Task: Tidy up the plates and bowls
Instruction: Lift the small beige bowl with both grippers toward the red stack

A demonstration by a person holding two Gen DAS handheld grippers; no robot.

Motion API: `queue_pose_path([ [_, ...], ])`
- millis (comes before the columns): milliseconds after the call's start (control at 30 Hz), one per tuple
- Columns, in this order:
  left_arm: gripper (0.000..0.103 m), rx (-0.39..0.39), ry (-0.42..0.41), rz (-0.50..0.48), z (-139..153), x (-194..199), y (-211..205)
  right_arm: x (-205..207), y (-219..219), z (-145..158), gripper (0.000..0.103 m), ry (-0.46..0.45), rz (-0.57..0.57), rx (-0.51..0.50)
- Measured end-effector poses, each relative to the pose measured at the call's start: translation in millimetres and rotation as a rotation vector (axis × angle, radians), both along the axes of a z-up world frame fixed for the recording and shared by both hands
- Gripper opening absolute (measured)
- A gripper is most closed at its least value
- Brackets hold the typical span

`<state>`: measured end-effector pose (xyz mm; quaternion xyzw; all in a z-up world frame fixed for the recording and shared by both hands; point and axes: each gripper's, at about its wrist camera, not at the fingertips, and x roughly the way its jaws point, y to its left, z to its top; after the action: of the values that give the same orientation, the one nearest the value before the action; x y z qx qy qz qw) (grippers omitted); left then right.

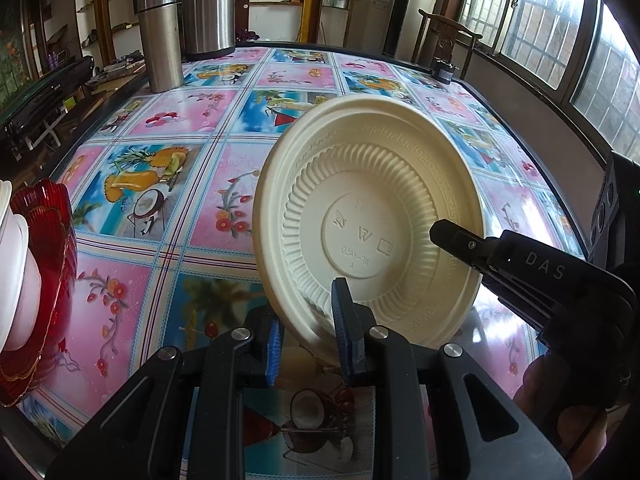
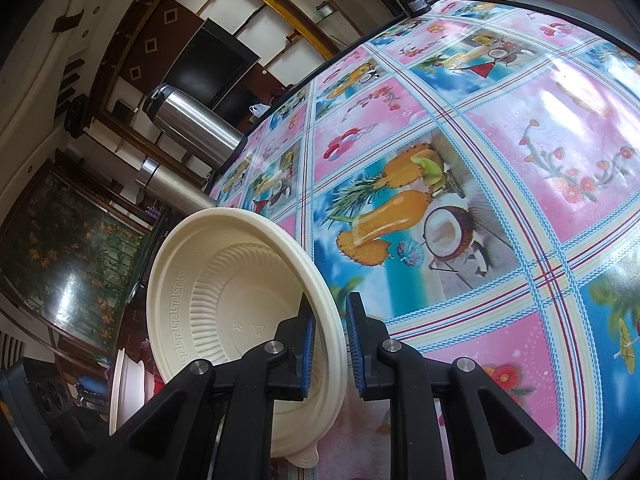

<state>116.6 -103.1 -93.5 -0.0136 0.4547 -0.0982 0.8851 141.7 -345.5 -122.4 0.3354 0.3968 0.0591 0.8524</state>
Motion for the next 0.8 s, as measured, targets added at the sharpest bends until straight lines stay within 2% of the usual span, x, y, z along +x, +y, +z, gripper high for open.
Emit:
queue_pose_path([
  [600, 0.021, -0.009, 0.007, -0.001, -2, 0, 3, -2, -1, 3, 0.021, -0.009, 0.0, -0.007],
  [800, 0.021, -0.021, -0.001, 0.007, 5, -2, 12, -13, -4, 15, 0.021, -0.089, -0.023, 0.047],
])
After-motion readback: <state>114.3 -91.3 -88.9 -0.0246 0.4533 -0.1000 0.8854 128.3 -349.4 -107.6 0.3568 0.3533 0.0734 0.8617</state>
